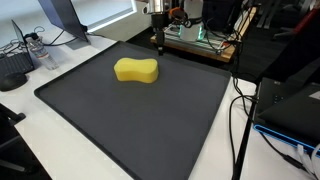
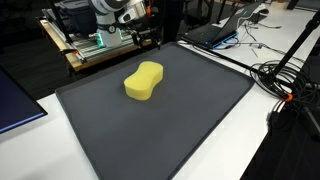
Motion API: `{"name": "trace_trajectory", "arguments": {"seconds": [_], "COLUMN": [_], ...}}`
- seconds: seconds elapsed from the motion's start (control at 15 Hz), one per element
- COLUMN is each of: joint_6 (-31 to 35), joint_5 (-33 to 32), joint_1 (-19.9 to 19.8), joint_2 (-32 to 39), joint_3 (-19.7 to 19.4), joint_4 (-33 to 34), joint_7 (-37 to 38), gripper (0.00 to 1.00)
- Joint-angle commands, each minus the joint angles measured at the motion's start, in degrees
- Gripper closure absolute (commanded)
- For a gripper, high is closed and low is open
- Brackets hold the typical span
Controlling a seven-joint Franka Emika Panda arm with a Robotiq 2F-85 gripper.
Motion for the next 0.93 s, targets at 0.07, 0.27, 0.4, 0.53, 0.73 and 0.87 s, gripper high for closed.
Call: {"name": "trace_trajectory", "arguments": {"seconds": [0.07,0.27,0.4,0.53,0.73,0.87], "joint_6": [-13.0,-22.3,-28.4,-30.5,-41.2,-49.3], "joint_5": [1.5,3.6,6.3,11.5,19.0,23.9], "joint_1": [-0.3,0.5,1.8,5.7,12.9,17.8], "joint_2": [-15.9,-23.8,-29.1,-29.1,-35.7,-40.3], "joint_3": [0.8,0.4,-0.3,-2.9,-7.5,-10.4], "joint_4": [-6.7,-9.5,-10.9,-11.0,-9.6,-8.1], "joint_7": [0.1,0.1,0.2,1.2,1.1,0.8], "gripper": [0.0,0.0,0.0,0.0,0.0,0.0]}}
